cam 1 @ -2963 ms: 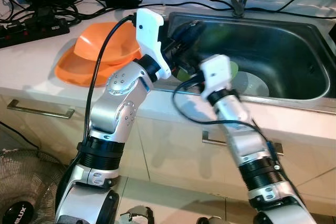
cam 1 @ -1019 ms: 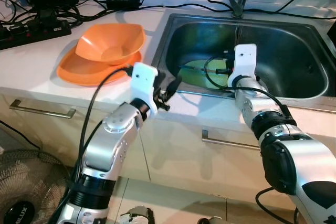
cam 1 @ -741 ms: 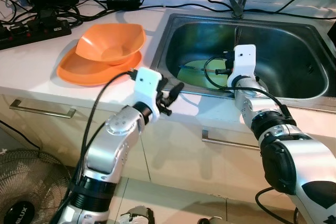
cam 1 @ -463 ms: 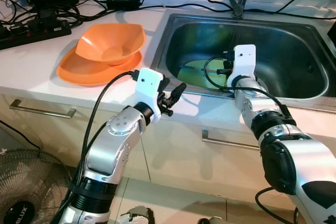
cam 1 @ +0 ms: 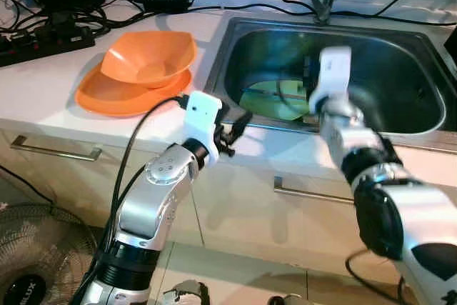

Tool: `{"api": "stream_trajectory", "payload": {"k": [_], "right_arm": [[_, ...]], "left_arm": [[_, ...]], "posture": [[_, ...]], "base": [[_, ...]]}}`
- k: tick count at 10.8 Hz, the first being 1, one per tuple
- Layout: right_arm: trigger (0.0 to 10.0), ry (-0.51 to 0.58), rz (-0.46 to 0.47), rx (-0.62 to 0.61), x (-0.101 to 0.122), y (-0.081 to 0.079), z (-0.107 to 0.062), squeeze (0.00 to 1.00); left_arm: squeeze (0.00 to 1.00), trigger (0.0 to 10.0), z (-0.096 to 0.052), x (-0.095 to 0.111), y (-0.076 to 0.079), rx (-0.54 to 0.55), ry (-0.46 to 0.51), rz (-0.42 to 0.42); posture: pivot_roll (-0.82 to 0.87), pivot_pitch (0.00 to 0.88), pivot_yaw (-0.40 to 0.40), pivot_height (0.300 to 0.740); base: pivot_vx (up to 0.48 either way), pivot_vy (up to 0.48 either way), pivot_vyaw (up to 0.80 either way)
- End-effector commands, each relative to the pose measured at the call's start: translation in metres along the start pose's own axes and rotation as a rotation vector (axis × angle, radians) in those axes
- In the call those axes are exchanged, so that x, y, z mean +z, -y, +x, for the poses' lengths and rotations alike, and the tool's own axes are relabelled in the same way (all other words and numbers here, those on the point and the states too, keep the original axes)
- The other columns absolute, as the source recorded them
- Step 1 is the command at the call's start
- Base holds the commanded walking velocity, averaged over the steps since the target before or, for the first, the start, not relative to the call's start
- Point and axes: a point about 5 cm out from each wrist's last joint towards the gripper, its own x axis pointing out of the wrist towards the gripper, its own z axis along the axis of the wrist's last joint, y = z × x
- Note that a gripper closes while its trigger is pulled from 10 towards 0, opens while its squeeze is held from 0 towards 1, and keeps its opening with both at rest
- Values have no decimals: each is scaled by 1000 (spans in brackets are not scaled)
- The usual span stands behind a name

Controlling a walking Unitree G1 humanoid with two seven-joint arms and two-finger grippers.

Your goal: Kitchen organization

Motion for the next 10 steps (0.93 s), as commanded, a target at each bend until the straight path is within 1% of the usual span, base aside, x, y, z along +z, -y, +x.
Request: {"api": "stream_trajectory", "payload": {"k": [1, 2, 3, 4, 5, 7, 8, 9, 10], "right_arm": [[10000, 140, 9, 26, 29, -1, 4, 0], [10000, 245, 0, 67, 42, -4, 1, 0], [10000, 312, 1, 84, 47, -5, -3, 0], [10000, 357, 17, 84, 48, -3, -10, 0], [10000, 382, 37, 87, 42, -2, -23, 0], [10000, 398, 70, 118, 26, -6, -52, 0], [10000, 383, 94, 135, 17, -12, -66, 0], [10000, 350, 116, 145, 6, -18, -73, 0], [10000, 322, 139, 149, 1, -23, -77, 0]], "left_arm": [[0, 10000, 3, 4, -2, 31, 25, 28], [0, 10000, 5, 6, -2, 53, 52, 37], [0, 10000, 6, 8, -4, 74, 73, 65], [0, 10000, 8, 9, -7, 109, 97, 92], [0, 10000, 10, 11, -11, 149, 117, 121], [0, 10000, 11, 11, -14, 180, 137, 150], [0, 10000, 11, 10, -15, 187, 140, 168], [0, 10000, 12, 10, -14, 188, 149, 187], [0, 10000, 12, 12, -15, 197, 170, 210]], "posture": [[126, 92, 9, 740], [116, 96, 6, 740], [97, 100, 1, 740], [85, 102, -3, 740], [71, 108, -4, 740], [56, 112, -2, 740], [49, 114, 3, 740], [49, 116, 9, 740], [57, 116, 13, 740]], "base": [[0, 0, 0], [0, 0, 0], [0, 0, 0], [0, 0, 0], [0, 0, 0], [0, 0, 0], [0, 0, 0], [0, 0, 0], [0, 0, 0]]}}
